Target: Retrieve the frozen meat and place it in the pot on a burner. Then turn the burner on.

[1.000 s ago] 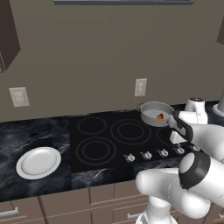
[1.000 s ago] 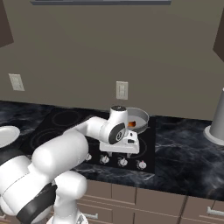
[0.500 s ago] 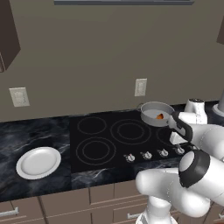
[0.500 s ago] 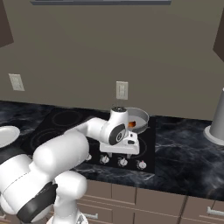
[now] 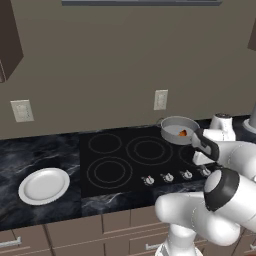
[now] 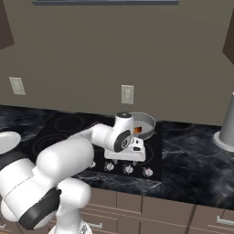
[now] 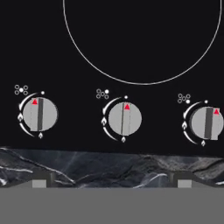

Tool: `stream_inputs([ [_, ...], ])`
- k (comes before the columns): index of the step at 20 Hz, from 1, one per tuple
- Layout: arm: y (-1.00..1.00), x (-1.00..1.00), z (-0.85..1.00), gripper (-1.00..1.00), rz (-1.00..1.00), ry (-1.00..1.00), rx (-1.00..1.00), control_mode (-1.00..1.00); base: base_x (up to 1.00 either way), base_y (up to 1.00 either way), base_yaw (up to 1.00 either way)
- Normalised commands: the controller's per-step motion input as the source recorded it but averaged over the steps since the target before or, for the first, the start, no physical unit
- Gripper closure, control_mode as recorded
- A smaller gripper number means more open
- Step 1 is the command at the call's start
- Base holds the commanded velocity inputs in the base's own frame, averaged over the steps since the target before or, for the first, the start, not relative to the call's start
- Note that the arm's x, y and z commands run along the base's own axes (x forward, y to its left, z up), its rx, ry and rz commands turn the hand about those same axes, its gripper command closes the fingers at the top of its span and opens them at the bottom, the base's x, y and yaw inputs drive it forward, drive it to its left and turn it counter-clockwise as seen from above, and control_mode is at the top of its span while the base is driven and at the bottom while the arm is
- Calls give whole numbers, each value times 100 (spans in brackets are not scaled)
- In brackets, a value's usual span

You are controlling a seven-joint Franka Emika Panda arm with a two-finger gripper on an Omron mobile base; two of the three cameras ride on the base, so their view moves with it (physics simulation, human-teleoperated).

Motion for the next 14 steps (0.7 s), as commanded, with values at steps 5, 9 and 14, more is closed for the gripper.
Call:
stream_inputs([
  [5, 0, 19, -4, -100, -5, -1, 4, -100, 0, 0, 0],
  [9, 0, 4, 0, -100, 0, 0, 2, -100, 0, 0, 0],
  [14, -3, 13, -12, -100, -7, 0, -1, -100, 0, 0, 0],
])
